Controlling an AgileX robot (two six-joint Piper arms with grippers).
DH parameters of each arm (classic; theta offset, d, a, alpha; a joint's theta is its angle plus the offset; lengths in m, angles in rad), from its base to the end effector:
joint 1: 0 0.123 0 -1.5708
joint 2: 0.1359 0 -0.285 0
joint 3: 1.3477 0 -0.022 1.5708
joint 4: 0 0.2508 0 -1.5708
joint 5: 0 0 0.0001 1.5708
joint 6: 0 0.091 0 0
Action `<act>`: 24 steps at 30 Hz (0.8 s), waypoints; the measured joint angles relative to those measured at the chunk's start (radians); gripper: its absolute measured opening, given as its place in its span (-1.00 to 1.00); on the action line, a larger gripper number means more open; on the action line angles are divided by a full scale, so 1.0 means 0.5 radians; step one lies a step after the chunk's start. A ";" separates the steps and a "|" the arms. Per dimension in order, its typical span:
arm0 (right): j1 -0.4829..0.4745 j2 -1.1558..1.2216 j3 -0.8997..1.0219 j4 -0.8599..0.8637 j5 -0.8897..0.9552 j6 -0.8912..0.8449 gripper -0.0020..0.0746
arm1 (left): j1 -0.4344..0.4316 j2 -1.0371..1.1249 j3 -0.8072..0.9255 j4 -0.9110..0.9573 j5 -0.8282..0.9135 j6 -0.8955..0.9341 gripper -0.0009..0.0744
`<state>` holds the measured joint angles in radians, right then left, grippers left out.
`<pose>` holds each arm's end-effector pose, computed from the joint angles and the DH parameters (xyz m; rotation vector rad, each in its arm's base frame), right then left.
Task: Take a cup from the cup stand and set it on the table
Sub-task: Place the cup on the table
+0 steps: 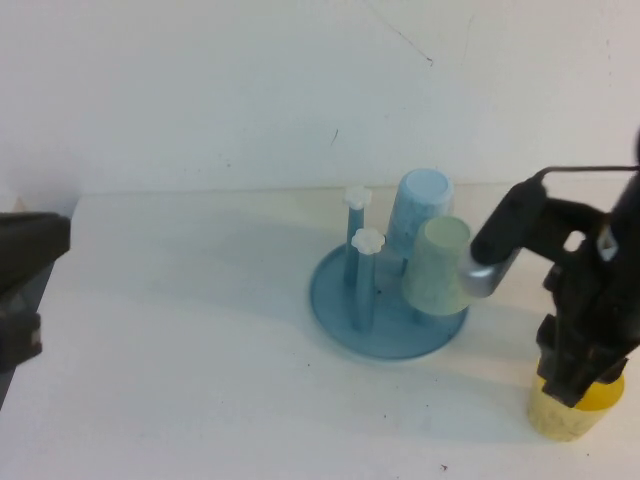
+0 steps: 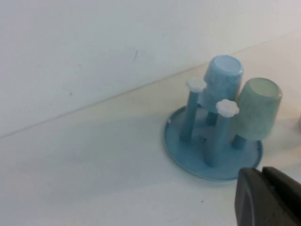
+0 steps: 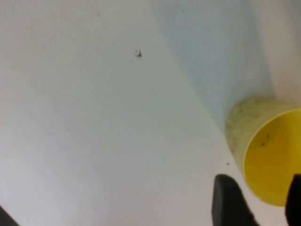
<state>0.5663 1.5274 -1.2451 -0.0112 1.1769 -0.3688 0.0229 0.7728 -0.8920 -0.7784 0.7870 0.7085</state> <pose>0.2490 0.1572 0.2905 -1.3306 2.6247 0.0132 0.1390 -0.0421 0.3889 0.4085 1.9085 -0.4337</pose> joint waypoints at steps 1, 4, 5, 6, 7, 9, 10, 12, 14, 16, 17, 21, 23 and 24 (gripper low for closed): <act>0.000 -0.103 0.041 0.022 -0.057 0.004 -0.28 | 0.000 -0.059 0.049 0.022 -0.046 -0.016 -0.98; 0.000 -0.401 0.188 0.109 -0.280 0.013 -0.31 | 0.000 -0.254 0.203 0.108 -0.192 -0.088 -0.98; 0.000 -0.506 0.242 0.154 -0.373 0.003 -0.33 | 0.000 -0.322 0.262 0.136 -0.250 -0.129 -0.98; 0.000 -0.588 0.288 0.193 -0.463 -0.015 -0.34 | 0.000 -0.386 0.322 0.163 -0.310 -0.169 -0.98; 0.000 -0.684 0.347 0.248 -0.544 -0.043 -0.36 | 0.000 -0.434 0.372 0.188 -0.356 -0.204 -0.98; 0.000 -0.847 0.460 0.354 -0.682 -0.103 -0.39 | 0.000 -0.540 0.492 0.256 -0.464 -0.301 -0.98; 0.000 -0.931 0.527 0.418 -0.752 -0.143 -0.41 | 0.000 -0.585 0.539 0.287 -0.504 -0.356 -0.98; 0.000 -1.086 0.656 0.560 -0.886 -0.236 -0.46 | 0.000 -0.658 0.646 0.369 -0.595 -0.483 -0.98; 0.000 -1.227 0.809 0.728 -1.043 -0.362 -0.52 | 0.000 -0.703 0.741 0.462 -0.682 -0.599 -0.98; 0.000 -1.342 0.961 0.899 -1.197 -0.493 -0.57 | 0.000 -0.726 0.811 0.560 -0.750 -0.704 -0.98; 0.000 -1.403 1.033 1.002 -1.266 -0.574 -0.60 | 0.000 -0.726 0.845 0.617 -0.782 -0.755 -0.98; 0.000 -1.626 1.259 1.395 -1.467 -0.984 -0.67 | 0.000 -0.734 0.951 0.847 -0.898 -0.898 -0.98; 0.000 -1.739 1.358 1.612 -1.544 -1.236 -0.69 | 0.000 -0.730 0.998 0.936 -0.939 -0.913 -0.98; 0.000 -1.783 1.400 1.714 -1.570 -1.332 -0.69 | 0.000 -0.730 1.018 0.961 -0.957 -0.918 -0.98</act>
<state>0.5663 0.6360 -0.5450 0.8458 0.3919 -1.0348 0.0229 0.4078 -0.3828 -0.2980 0.3084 0.2493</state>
